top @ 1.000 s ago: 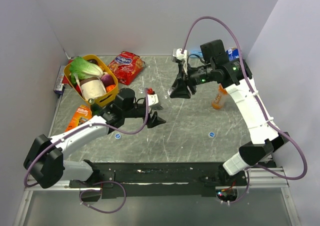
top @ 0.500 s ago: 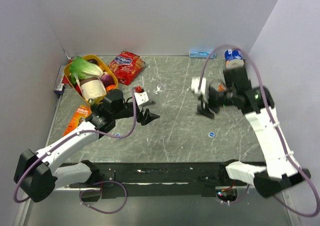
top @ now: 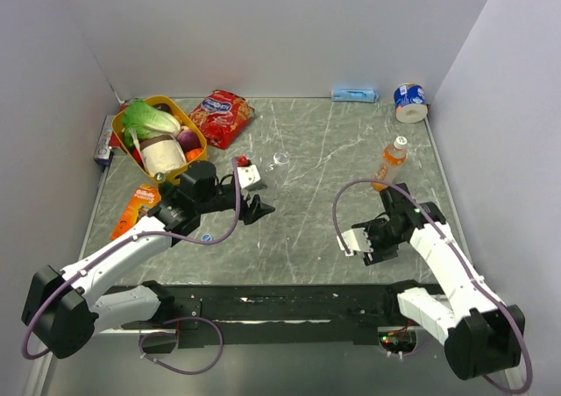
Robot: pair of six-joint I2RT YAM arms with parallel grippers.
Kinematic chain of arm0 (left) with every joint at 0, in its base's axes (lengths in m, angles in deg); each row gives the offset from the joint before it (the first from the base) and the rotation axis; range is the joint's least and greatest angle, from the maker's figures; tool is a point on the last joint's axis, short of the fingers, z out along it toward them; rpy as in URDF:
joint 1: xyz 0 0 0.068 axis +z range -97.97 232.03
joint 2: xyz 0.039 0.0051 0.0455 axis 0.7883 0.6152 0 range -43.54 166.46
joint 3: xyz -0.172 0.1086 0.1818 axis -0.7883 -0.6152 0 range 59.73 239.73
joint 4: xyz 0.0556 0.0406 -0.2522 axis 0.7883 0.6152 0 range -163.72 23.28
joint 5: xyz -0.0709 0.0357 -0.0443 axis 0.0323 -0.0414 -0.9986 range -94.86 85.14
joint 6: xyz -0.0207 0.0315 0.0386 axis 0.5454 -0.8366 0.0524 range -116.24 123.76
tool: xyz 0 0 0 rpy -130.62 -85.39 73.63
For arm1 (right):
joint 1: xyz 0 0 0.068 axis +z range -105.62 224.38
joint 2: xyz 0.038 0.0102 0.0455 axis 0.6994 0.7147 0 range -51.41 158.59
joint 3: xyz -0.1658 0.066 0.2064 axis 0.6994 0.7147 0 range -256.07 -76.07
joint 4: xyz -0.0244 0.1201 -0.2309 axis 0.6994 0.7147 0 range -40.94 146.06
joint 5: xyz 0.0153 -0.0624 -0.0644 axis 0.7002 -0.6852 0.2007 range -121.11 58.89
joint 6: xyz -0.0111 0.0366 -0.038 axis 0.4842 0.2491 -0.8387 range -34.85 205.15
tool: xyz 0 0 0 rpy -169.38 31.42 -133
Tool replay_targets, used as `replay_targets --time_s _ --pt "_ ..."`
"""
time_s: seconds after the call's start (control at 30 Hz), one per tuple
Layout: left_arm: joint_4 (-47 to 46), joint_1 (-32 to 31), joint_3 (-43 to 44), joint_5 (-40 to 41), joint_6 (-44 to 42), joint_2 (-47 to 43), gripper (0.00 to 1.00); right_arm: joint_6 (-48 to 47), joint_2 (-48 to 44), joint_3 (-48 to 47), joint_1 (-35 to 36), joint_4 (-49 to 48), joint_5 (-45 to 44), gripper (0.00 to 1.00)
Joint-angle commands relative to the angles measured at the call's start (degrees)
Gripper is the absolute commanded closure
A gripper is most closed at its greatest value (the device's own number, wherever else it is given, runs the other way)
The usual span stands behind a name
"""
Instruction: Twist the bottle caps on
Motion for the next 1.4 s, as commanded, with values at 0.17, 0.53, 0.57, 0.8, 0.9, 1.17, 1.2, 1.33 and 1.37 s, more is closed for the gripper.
replay_targets --time_s 0.17,0.53,0.57,0.8,0.9,1.17,1.2,1.33,1.37 --pt "1.8 0.4 2.6 -1.1 -1.0 -0.9 0.99 2.0 15.6 -5.1 -6.8 -8.3 0.3 0.38" --pt "1.8 0.7 3.1 -1.3 -1.2 0.2 0.99 -0.7 20.1 -3.3 -7.8 -11.5 -1.0 0.35" --pt "2.0 0.9 3.1 -1.3 -1.1 0.2 0.99 -0.7 20.0 -2.9 -7.9 -12.5 -1.0 0.35" --pt "1.8 1.2 3.3 -1.3 -1.0 0.9 0.99 -1.1 20.8 0.2 -7.7 -16.2 -1.2 0.36" --pt "1.8 1.3 3.8 -1.2 -1.1 1.4 0.99 -0.5 21.5 0.9 -7.7 -17.6 -1.0 0.37" --pt "2.2 1.6 4.2 -1.2 -1.3 2.4 0.99 0.3 22.4 2.5 -7.5 -20.7 -0.8 0.41" --pt "2.2 1.5 4.4 -1.1 -1.4 2.5 0.99 0.7 22.4 2.7 -7.5 -20.8 -0.8 0.41" --pt "2.1 1.7 4.2 -1.1 -1.4 2.6 0.99 0.3 22.1 3.4 -7.4 -21.7 -1.4 0.44" --pt "2.0 1.7 4.3 -1.1 -1.5 2.6 0.99 0.4 22.2 3.5 -7.5 -21.8 -1.4 0.44"
